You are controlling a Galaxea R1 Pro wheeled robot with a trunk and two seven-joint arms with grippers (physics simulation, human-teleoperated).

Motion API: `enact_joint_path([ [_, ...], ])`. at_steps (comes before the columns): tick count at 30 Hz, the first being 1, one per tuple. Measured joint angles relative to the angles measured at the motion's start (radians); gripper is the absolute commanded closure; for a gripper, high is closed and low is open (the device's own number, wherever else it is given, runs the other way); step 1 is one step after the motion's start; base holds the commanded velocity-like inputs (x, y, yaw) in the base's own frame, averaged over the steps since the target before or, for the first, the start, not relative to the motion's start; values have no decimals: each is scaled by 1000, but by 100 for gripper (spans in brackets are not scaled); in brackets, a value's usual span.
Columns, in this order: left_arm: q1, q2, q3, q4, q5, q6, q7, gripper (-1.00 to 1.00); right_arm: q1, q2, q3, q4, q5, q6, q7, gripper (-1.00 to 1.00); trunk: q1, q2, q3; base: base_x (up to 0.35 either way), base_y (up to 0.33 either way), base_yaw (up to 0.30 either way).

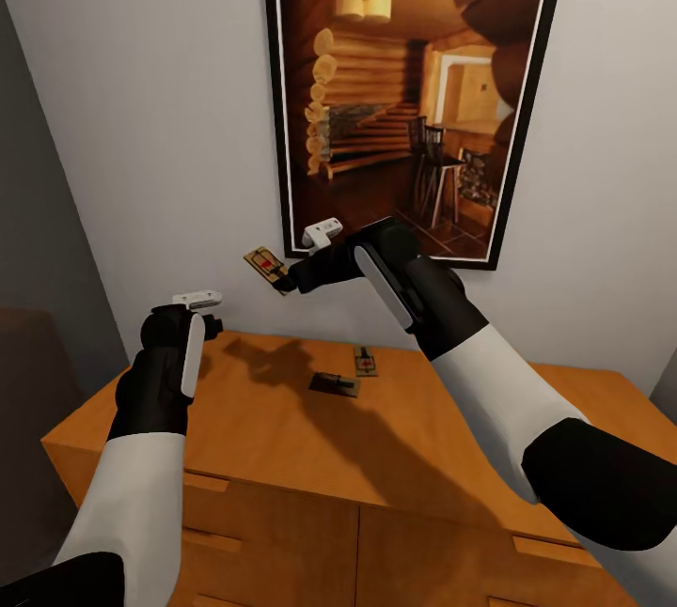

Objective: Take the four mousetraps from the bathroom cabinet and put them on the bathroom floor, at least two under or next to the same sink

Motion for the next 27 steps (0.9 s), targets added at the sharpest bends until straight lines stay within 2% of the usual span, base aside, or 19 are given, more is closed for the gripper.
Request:
enact_joint_path([
  [7, 0, -1, 0, -1, 1, 0, 0, -100, 0, 0, -5, -4, 5, 0, -1, 100, 0, 0, 0, 0, 0, 16],
  [17, 0, -2, 0, 0, 2, 0, -1, -100, 0, 0, -7, 1, 4, 0, -3, 100, 0, 0, 3, 0, 0, 159],
  [27, 0, -2, 0, 0, 1, 0, 0, -100, 0, 0, -9, 0, 4, 0, -4, 100, 0, 0, 3, 0, 0, 20],
])
